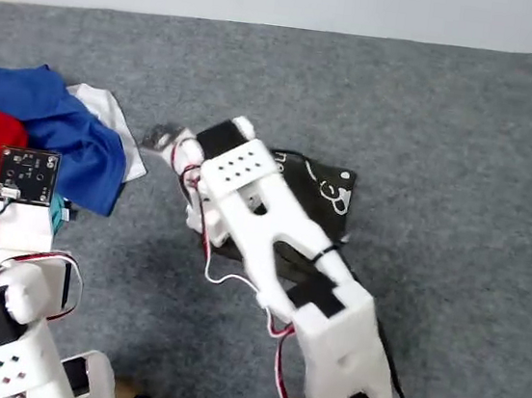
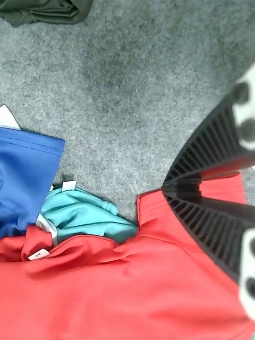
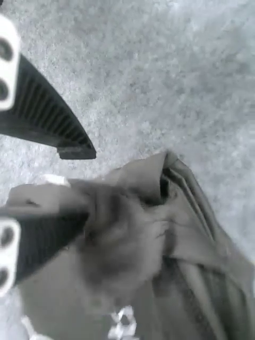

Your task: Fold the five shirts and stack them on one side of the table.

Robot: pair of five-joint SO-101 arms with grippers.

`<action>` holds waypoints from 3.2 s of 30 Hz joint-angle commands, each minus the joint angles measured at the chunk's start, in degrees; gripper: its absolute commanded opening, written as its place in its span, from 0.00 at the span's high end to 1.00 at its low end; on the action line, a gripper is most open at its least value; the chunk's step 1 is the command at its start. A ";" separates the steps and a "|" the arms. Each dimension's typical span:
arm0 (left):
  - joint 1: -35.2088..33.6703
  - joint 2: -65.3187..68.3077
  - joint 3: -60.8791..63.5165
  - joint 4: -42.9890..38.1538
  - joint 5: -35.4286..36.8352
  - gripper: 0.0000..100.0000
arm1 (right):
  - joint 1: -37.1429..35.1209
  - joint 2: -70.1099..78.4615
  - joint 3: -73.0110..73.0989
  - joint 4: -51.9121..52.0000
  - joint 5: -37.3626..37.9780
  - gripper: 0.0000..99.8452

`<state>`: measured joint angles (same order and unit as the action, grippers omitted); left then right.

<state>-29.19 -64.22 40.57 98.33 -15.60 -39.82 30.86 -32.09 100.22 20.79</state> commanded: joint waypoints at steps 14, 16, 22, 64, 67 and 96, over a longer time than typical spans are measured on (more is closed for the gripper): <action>0.09 0.09 -0.40 -1.23 0.09 1.00 | 15.43 -21.05 -0.35 2.15 -0.97 0.71; 0.09 0.18 -0.40 -1.32 0.00 1.00 | 17.80 -18.59 0.44 2.24 -0.97 0.71; 0.09 2.73 -0.57 -3.25 -6.24 0.98 | 26.59 -12.70 4.13 2.24 -5.01 0.87; 43.43 77.19 -43.91 -11.78 1.05 0.95 | 43.56 -11.65 11.08 2.33 -5.45 0.99; 44.04 77.36 -43.65 -14.24 3.16 0.95 | 46.11 -11.65 11.16 2.33 -5.45 0.99; 41.58 85.10 -44.70 -2.81 -5.63 0.95 | 46.81 -11.91 11.16 2.33 -5.71 0.99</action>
<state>12.48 28.26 -2.51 93.93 -20.88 7.21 23.38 -20.48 100.40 15.87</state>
